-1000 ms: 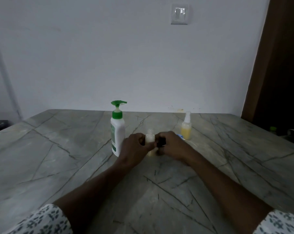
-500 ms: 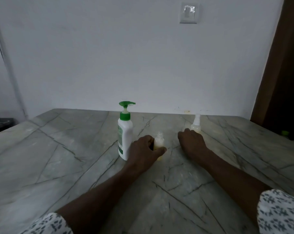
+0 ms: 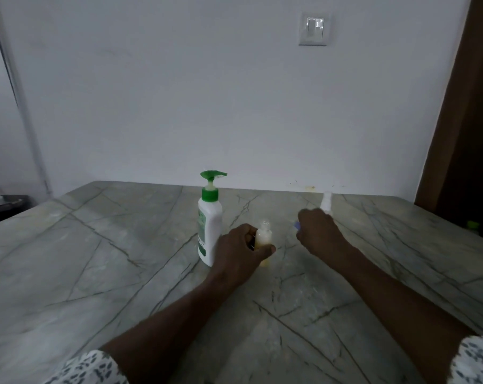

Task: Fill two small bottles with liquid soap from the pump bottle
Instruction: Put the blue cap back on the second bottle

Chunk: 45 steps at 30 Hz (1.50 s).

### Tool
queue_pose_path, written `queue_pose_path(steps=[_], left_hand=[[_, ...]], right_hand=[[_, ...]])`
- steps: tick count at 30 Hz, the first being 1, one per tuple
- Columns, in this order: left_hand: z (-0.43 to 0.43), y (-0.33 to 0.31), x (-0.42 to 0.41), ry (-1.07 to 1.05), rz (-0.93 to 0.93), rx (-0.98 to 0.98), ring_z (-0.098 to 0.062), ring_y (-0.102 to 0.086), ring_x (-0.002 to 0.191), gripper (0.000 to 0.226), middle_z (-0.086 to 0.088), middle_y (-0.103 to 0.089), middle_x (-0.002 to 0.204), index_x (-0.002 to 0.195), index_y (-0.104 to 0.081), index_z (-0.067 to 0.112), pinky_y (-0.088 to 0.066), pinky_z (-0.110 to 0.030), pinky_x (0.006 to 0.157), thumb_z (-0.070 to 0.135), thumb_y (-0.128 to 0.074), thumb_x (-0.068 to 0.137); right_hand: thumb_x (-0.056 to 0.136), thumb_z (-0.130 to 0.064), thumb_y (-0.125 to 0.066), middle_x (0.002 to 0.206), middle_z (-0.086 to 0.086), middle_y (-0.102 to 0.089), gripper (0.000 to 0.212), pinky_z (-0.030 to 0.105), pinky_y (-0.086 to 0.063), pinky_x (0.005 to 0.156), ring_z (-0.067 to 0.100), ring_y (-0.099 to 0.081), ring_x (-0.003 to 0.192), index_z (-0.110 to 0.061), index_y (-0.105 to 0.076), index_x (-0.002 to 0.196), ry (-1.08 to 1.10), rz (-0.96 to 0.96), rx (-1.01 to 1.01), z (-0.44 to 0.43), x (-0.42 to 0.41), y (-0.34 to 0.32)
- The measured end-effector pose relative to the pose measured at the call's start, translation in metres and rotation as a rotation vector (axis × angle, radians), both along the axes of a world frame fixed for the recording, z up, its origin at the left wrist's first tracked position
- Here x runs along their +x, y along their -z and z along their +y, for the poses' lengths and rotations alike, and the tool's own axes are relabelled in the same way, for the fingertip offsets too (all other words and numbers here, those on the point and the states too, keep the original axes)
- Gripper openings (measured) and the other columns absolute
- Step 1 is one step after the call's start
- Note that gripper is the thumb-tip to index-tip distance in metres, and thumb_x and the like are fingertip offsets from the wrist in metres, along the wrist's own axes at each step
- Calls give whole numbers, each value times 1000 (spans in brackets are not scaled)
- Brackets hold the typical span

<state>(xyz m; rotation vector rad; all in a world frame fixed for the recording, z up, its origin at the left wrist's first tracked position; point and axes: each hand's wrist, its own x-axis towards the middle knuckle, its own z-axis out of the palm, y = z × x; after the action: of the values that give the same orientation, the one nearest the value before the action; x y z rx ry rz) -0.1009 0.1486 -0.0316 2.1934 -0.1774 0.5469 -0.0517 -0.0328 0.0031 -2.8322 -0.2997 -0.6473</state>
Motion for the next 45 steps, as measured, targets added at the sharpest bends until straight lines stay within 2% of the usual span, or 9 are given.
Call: queue_pose_path(steps=[4,7,10,19,26,31,36,39,45], left_hand=[[1,0,1,-3,22,-14,-17,-67,82,39,1,-71,88,99,-68,14,-57,-40,78,40,-86,76],[1,-1,0,-3,31,-14,-18,-67,84,40,0,-72,91,100,-68,15,-58,-41,81,41,-86,76],[1,-1,0,9,44,-18,-17,-67,85,39,0,-72,94,101,-68,16,-58,-41,82,41,-85,76],[2,0,3,10,40,-12,-19,-66,82,40,0,-71,91,100,-68,15,-56,-41,78,41,-86,75],[2,1,5,13,41,-5,-17,-64,80,39,1,-69,88,98,-68,14,-53,-35,73,41,-85,76],[2,2,7,13,41,-14,-15,-61,73,36,4,-65,80,91,-66,15,-45,-28,64,41,-86,75],[2,1,7,29,42,-22,-11,-55,69,34,7,-61,76,88,-65,14,-39,-21,59,39,-85,76],[2,1,6,30,41,-34,-13,-58,71,33,5,-63,77,87,-65,14,-42,-24,59,37,-86,76],[4,0,7,45,57,-34,-12,-54,67,36,5,-61,74,85,-64,11,-41,-26,60,37,-86,76]], right_hand=[[90,-18,-66,74,6,-71,11,32,-57,63,18,-66,59,-7,-69,88,-229,-146,631,-1,-19,-46],[89,-11,-64,74,10,-71,8,34,-58,64,20,-67,63,-5,-69,91,-449,-155,1043,4,-38,-58],[91,-6,-62,81,16,-71,9,34,-58,66,21,-67,68,-1,-69,95,-528,-133,1178,15,-43,-52],[90,-9,-65,76,11,-71,14,35,-60,67,21,-68,65,-1,-67,101,-522,-156,1025,27,-33,-40],[89,-12,-68,79,8,-72,12,35,-54,64,27,-68,73,-7,-68,100,-509,6,932,32,-25,-20],[86,-16,-71,95,-7,-72,25,23,-49,71,5,-67,83,-24,-67,109,-479,115,860,30,-25,-12],[87,-12,-69,98,17,-73,16,42,-55,74,35,-67,91,-21,-72,100,-532,167,847,27,-29,-13],[85,-11,-71,101,23,-71,16,48,-56,78,40,-65,93,-19,-73,99,-549,200,819,22,-27,-14],[83,-15,-75,88,8,-72,17,39,-54,75,19,-64,75,-11,-74,100,-528,203,679,20,-22,-14]])
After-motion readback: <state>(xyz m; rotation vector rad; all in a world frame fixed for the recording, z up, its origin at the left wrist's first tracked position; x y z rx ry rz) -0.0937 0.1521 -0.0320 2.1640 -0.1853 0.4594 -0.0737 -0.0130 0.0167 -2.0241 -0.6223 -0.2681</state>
